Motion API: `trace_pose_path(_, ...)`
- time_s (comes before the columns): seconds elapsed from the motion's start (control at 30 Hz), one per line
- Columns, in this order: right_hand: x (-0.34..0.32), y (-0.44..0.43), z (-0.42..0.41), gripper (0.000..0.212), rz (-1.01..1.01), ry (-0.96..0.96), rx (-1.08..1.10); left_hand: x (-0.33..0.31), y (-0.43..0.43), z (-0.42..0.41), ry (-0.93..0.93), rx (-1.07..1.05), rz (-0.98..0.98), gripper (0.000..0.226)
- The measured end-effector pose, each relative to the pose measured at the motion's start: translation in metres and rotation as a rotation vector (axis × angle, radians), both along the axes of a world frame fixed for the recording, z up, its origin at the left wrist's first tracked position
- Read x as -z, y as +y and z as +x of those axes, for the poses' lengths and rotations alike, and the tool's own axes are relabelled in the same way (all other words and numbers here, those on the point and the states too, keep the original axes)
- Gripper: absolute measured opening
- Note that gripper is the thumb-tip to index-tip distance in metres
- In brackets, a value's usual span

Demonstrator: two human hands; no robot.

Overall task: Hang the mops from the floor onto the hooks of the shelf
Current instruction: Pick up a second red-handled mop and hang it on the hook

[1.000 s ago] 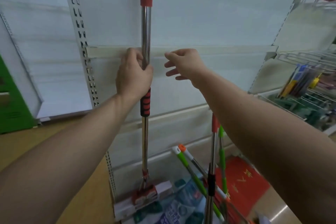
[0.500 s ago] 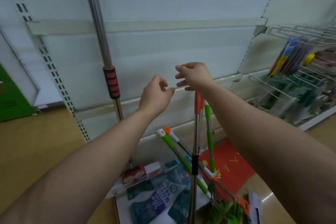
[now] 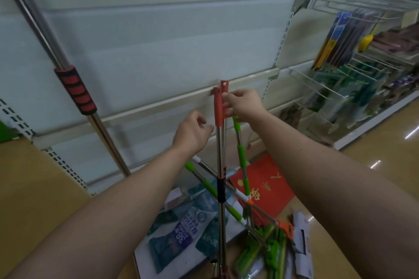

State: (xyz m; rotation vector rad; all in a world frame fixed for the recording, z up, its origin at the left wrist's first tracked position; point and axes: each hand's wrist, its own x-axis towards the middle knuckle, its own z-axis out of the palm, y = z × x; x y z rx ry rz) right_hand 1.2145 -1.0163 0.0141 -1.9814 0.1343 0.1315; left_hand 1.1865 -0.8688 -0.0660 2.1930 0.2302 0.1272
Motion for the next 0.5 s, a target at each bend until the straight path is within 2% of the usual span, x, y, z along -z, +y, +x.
trace_pose_path(0.13,0.029,-0.011,0.014,0.028,-0.04,0.045,0.013,0.027,-0.01,0.012,0.06,0.027,-0.048,0.019)
trace_pose_path(0.5,0.091,-0.023,0.038,0.015,-0.121,0.112,0.065,0.087,-0.038,0.042,0.227,0.063,-0.014,0.02)
